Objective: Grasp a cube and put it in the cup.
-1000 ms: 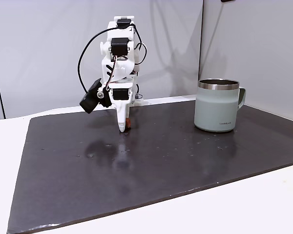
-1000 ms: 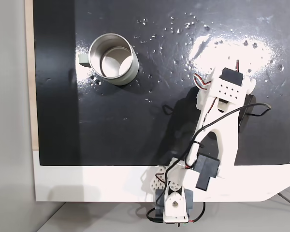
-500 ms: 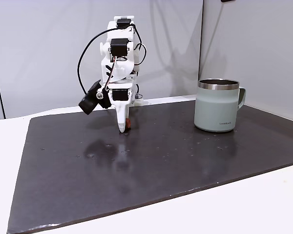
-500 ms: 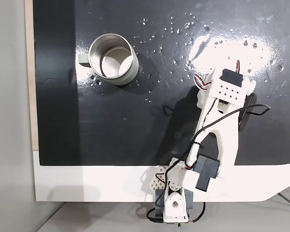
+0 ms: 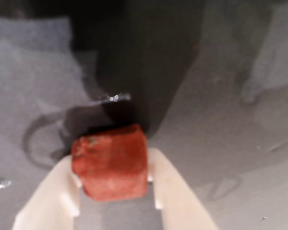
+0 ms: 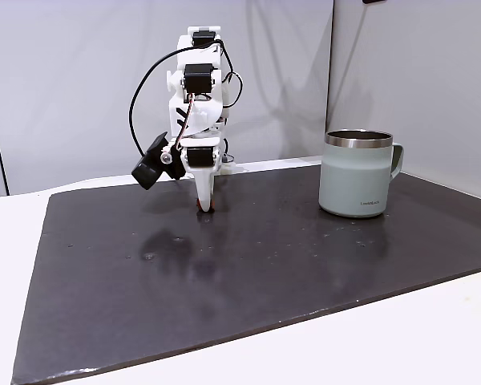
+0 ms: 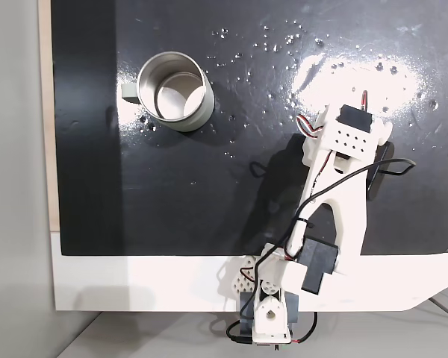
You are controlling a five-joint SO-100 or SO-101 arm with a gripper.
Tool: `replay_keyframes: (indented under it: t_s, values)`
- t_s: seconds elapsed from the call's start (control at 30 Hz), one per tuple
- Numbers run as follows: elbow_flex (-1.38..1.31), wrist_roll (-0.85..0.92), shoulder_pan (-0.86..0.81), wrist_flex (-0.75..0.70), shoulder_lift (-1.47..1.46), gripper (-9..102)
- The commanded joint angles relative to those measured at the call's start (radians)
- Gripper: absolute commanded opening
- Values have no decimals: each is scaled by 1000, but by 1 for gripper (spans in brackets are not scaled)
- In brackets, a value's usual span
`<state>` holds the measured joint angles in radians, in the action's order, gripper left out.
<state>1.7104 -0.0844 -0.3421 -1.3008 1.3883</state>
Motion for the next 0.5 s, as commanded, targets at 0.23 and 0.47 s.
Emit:
replay_keyframes:
  t_s: [0.23,0.47]
  values:
    - [-17,32,48,-63,230,5]
    - [-91,48,103,-170,413,5]
